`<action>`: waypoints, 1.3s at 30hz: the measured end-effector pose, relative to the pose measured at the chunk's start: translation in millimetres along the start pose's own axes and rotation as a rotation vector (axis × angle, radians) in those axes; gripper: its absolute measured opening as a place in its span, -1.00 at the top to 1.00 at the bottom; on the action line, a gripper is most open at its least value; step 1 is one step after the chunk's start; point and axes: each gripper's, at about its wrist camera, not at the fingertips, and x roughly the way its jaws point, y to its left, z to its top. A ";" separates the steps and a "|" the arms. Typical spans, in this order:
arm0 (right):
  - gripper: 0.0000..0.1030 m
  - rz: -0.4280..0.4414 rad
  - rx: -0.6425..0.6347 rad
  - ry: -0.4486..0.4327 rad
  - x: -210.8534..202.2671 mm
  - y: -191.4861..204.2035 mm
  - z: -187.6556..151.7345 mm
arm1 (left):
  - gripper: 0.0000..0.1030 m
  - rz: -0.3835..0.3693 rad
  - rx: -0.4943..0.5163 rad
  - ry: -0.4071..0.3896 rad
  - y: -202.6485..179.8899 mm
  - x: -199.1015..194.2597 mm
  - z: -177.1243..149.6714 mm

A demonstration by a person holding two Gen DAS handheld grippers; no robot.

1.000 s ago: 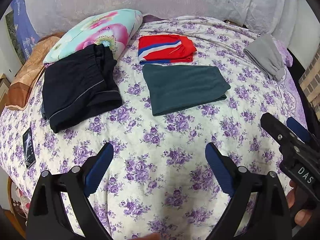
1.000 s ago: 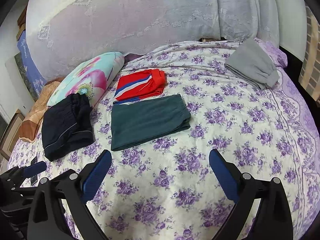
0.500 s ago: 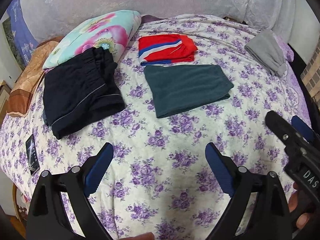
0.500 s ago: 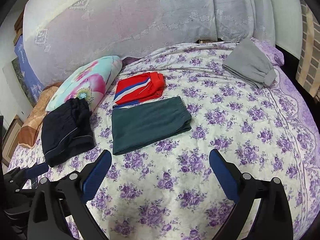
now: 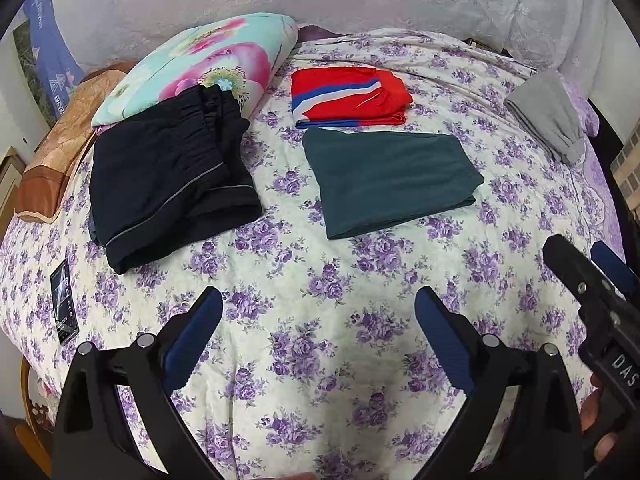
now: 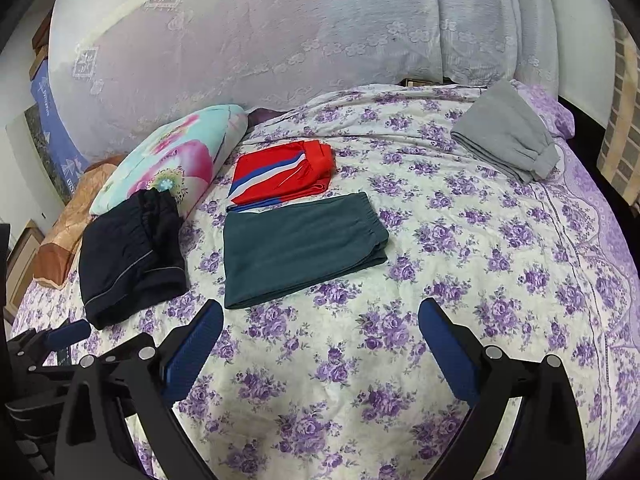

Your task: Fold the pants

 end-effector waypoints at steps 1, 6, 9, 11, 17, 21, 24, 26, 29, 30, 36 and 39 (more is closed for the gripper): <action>-0.91 0.000 0.001 -0.001 -0.1 0.2 0.3 | -0.83 -0.003 -0.001 -0.001 0.2 0.3 0.5; -0.91 -0.004 0.000 -0.002 0.7 0.7 0.9 | -0.83 -0.006 0.003 -0.001 -0.6 0.8 0.1; -0.91 -0.004 0.000 -0.002 1.0 0.6 0.7 | -0.83 -0.004 0.004 -0.001 -0.9 0.8 0.0; -0.91 -0.006 0.002 -0.002 1.0 0.5 0.8 | -0.83 -0.005 0.003 -0.001 -0.9 0.6 -0.1; -0.91 -0.007 0.006 -0.006 -0.2 -1.0 -1.4 | -0.83 -0.005 0.001 -0.003 -0.4 0.6 -0.8; -0.91 -0.005 0.003 -0.005 -0.6 -1.9 -1.2 | -0.83 -0.005 0.000 -0.003 -1.2 0.1 -1.8; -0.91 -0.005 0.004 -0.004 -0.6 -1.8 -1.1 | -0.83 -0.005 -0.001 -0.005 -1.3 -0.3 -2.2; -0.91 -0.006 0.003 -0.005 -0.8 -1.5 -1.0 | -0.83 -0.008 0.002 -0.007 0.0 -0.6 -3.2; -0.91 -0.007 0.005 -0.006 -0.9 -1.2 -0.9 | -0.83 -0.011 0.006 -0.004 0.2 -0.6 -2.8; -0.91 -0.007 0.004 -0.005 -0.9 -1.3 -1.0 | -0.83 -0.010 0.007 -0.005 -0.1 -0.6 -2.1; -0.91 -0.009 0.004 -0.005 -0.8 -0.4 -0.9 | -0.84 -0.014 0.006 -0.006 -0.6 -2.6 -3.7; -0.91 -0.009 0.007 -0.004 -1.6 -0.7 -1.4 | -0.85 -0.015 0.006 -0.006 -1.4 -3.4 -4.3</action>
